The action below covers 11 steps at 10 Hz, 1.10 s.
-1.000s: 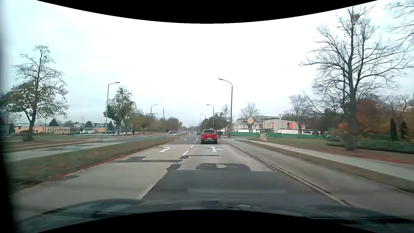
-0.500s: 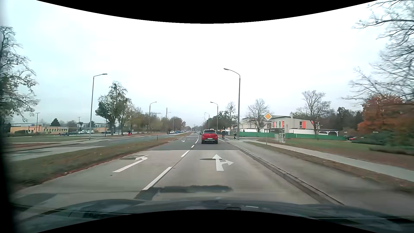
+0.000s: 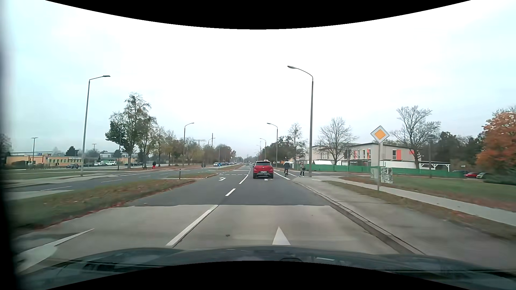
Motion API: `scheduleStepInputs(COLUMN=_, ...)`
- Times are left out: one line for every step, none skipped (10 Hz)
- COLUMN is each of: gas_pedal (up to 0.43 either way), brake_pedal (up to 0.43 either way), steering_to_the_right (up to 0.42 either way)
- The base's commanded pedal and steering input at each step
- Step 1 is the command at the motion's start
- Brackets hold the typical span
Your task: Follow the waypoints while adhering to traffic rules and regulations
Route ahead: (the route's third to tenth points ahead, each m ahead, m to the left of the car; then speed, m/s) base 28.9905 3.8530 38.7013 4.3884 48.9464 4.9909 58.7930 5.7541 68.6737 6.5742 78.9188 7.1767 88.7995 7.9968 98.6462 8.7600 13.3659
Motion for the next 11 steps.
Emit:
scheduleStepInputs(gas_pedal=0.169, brake_pedal=0.0, steering_to_the_right=-0.018)
scheduleStepInputs(gas_pedal=0.169, brake_pedal=0.0, steering_to_the_right=-0.018)
scheduleStepInputs(gas_pedal=0.169, brake_pedal=0.0, steering_to_the_right=-0.018)
scheduleStepInputs(gas_pedal=0.169, brake_pedal=0.0, steering_to_the_right=-0.017)
scheduleStepInputs(gas_pedal=0.169, brake_pedal=0.0, steering_to_the_right=-0.015)
scheduleStepInputs(gas_pedal=0.169, brake_pedal=0.0, steering_to_the_right=-0.012)
scheduleStepInputs(gas_pedal=0.169, brake_pedal=0.0, steering_to_the_right=-0.01)
scheduleStepInputs(gas_pedal=0.169, brake_pedal=0.0, steering_to_the_right=-0.01)
scheduleStepInputs(gas_pedal=0.169, brake_pedal=0.0, steering_to_the_right=-0.009)
scheduleStepInputs(gas_pedal=0.169, brake_pedal=0.0, steering_to_the_right=-0.008)
scheduleStepInputs(gas_pedal=0.169, brake_pedal=0.0, steering_to_the_right=-0.008)
